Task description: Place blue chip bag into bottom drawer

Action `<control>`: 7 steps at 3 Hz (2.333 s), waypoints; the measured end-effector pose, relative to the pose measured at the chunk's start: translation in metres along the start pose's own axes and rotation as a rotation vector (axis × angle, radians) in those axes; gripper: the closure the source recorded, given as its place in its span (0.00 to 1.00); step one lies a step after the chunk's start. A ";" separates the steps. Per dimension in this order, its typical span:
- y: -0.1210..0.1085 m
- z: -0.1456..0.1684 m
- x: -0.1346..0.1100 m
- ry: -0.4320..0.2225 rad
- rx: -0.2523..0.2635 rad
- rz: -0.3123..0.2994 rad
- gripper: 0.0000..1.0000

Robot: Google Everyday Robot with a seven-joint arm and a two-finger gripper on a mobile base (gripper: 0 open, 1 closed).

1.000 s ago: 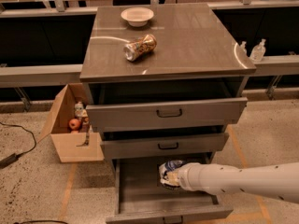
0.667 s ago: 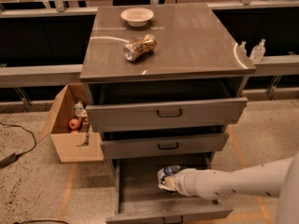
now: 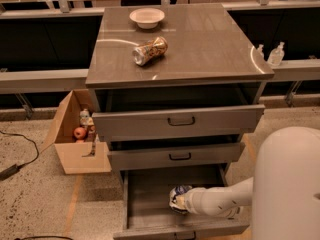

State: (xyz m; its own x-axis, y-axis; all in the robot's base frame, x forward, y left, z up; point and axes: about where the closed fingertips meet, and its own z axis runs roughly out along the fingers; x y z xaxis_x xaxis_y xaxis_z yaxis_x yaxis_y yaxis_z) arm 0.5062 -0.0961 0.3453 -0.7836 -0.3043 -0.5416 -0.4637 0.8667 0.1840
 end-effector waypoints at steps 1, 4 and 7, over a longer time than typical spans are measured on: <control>-0.015 0.040 0.020 0.019 -0.007 0.031 0.84; -0.062 0.094 0.011 -0.027 0.003 0.041 0.07; -0.063 -0.084 0.007 0.006 0.133 0.182 0.49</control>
Offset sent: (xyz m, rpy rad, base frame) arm 0.0416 -0.0199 -0.1220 0.0528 0.0270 -0.0734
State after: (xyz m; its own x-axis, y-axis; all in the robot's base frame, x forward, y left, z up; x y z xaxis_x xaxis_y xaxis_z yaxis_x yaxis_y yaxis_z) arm 0.4950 -0.1860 0.3992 -0.8523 -0.1400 -0.5039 -0.2560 0.9519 0.1685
